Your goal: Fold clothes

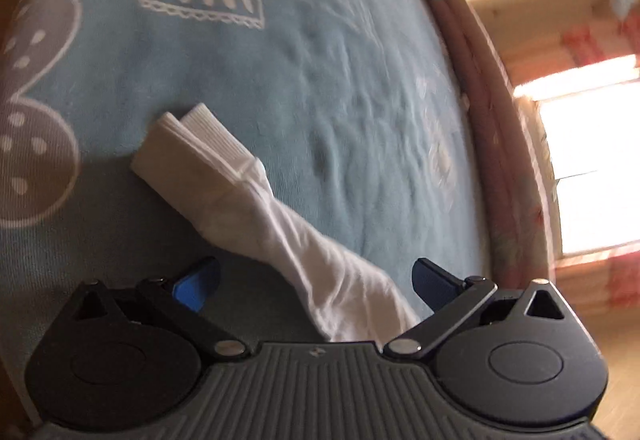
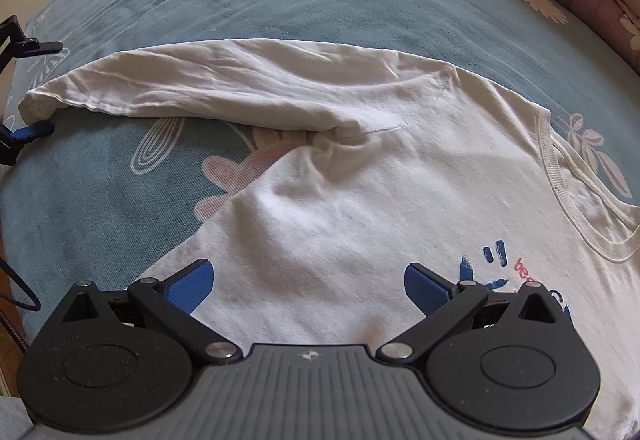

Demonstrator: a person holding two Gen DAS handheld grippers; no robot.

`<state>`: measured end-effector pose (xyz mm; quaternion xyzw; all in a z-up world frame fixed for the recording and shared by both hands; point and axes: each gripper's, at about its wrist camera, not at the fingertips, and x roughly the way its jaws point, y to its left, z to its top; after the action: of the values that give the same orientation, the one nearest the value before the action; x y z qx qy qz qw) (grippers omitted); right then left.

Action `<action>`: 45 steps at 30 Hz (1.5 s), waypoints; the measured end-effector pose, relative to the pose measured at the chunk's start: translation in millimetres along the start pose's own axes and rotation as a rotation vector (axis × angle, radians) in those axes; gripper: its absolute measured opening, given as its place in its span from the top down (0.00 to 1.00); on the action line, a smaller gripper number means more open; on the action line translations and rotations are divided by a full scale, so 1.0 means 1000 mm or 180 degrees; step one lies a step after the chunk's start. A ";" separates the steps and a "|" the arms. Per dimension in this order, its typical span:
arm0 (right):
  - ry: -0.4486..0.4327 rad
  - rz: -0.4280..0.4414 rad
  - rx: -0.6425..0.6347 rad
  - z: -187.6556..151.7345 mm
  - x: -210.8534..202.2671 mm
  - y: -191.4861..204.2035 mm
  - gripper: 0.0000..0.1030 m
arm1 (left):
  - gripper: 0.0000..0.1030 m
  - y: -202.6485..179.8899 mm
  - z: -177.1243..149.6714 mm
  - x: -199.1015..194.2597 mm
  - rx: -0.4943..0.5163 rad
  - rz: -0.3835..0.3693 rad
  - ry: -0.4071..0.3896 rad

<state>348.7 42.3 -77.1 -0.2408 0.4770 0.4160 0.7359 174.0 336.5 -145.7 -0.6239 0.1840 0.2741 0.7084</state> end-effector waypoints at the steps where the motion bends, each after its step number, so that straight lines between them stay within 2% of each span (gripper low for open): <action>1: 0.0005 -0.0006 0.0004 0.000 0.000 0.000 0.00 | 0.01 0.002 0.003 -0.001 -0.0072 -0.0010 -0.0053; 4: 0.0019 -0.0024 0.0017 -0.001 0.001 -0.001 0.00 | 0.02 0.014 0.015 -0.002 -0.0367 -0.0039 -0.0206; 7: 0.0038 -0.0036 0.0039 -0.002 0.002 -0.002 0.00 | 0.03 0.030 0.023 -0.002 -0.0752 -0.0193 -0.0309; 10: 0.0059 -0.0030 0.0065 -0.004 0.003 -0.001 0.00 | 0.11 0.034 0.023 -0.001 -0.0786 -0.0171 -0.0361; 16: 0.0061 0.0006 0.0014 -0.004 0.004 0.006 0.00 | 0.45 0.031 0.020 0.000 -0.0601 0.0074 -0.0325; 18: 0.0059 0.0011 0.0001 -0.004 0.004 0.007 0.00 | 0.61 0.032 0.020 -0.002 -0.0553 0.0137 -0.0308; 20: 0.0073 0.0016 0.0016 -0.005 0.005 0.007 0.00 | 0.68 0.033 0.020 -0.003 -0.0533 0.0176 -0.0303; 24: 0.0080 0.0017 0.0009 -0.005 0.005 0.009 0.00 | 0.76 0.033 0.022 -0.003 -0.0483 0.0231 -0.0300; 28: 0.0065 0.0013 -0.0042 -0.003 0.003 0.010 0.00 | 0.77 0.018 0.031 -0.002 -0.0328 0.0320 -0.0267; 35: 0.0023 -0.0033 -0.0101 -0.002 0.000 0.009 0.00 | 0.80 -0.030 0.059 -0.012 0.0136 -0.0126 -0.0396; 36: 0.0019 -0.0046 -0.0093 -0.002 0.000 0.009 0.00 | 0.87 -0.038 0.064 -0.012 0.0203 -0.0210 -0.0421; 37: 0.0016 -0.0051 -0.0086 -0.002 0.000 0.009 0.00 | 0.90 -0.046 0.069 -0.013 0.0262 -0.0301 -0.0450; 40: 0.0002 -0.0058 -0.0082 -0.003 0.001 0.009 0.00 | 0.92 -0.062 0.084 -0.016 0.0444 -0.0489 -0.0559; 45: 0.0016 -0.0049 -0.0081 0.000 0.003 0.013 0.00 | 0.92 -0.063 0.096 -0.008 0.0624 -0.0198 -0.0444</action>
<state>338.2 50.3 -79.5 -0.2548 0.4716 0.4157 0.7348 199.2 425.4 -76.9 -0.5365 0.1406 0.2754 0.7852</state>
